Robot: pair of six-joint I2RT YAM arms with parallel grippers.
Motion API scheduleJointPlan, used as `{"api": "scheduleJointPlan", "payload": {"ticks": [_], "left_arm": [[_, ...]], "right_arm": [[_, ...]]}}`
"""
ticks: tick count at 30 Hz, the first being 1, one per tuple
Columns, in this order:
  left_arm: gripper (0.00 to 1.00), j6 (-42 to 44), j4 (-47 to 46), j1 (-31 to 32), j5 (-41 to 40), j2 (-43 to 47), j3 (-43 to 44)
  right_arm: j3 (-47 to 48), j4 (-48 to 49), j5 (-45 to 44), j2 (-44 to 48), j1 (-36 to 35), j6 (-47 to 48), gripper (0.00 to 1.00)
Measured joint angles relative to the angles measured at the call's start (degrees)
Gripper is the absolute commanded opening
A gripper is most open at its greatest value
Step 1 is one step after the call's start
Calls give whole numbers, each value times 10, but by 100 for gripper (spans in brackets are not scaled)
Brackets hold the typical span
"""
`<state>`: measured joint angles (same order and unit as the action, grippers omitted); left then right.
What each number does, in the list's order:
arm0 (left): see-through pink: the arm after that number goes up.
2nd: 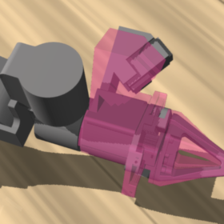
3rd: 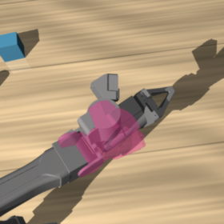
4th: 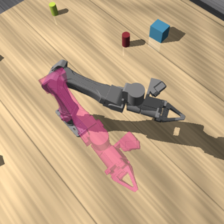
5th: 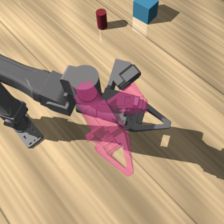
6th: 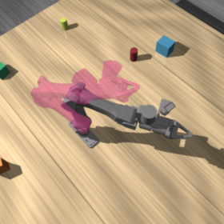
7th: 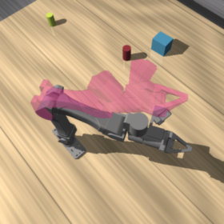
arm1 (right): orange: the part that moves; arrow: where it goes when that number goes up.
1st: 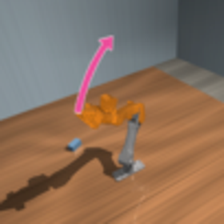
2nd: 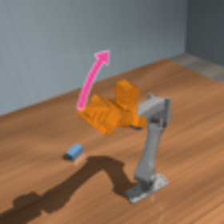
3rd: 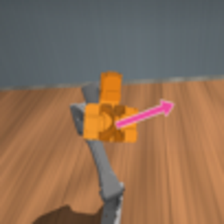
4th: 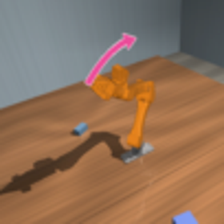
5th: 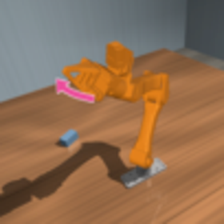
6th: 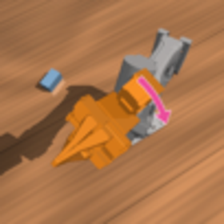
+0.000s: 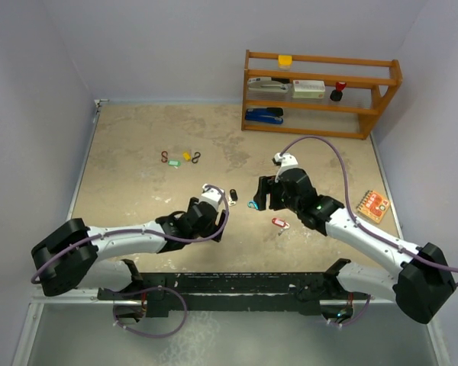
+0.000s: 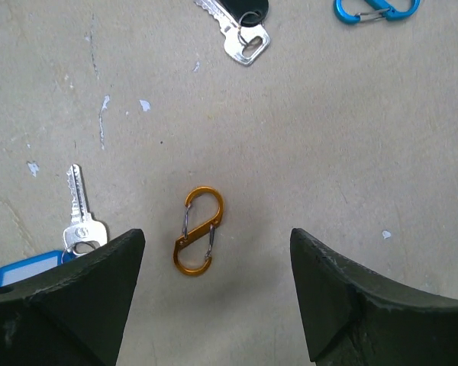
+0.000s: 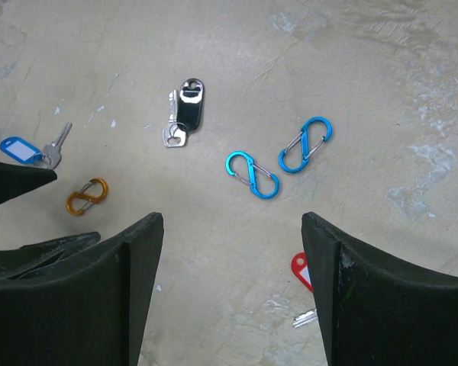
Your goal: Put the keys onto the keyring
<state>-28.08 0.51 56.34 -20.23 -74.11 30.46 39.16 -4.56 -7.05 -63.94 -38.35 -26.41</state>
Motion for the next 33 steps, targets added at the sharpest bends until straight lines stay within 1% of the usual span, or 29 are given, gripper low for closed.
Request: {"api": "scheduleJointPlan", "payload": {"ticks": [7,18,27,31,33], "left_arm": [[74,-4,-1,27,-27,-23,-4],[66,-4,-4,37,-58,-49,-4],[60,-9,-11,37,-63,-66,0],[55,-9,-20,37,-63,-75,4],[51,-9,-23,37,-63,-78,6]], "right_arm": [[0,-8,-14,8,0,0,76],[0,-21,-24,20,0,0,76],[0,-23,-25,26,0,0,77],[0,-24,-25,26,0,0,77],[0,-24,-25,26,0,1,77]]}}
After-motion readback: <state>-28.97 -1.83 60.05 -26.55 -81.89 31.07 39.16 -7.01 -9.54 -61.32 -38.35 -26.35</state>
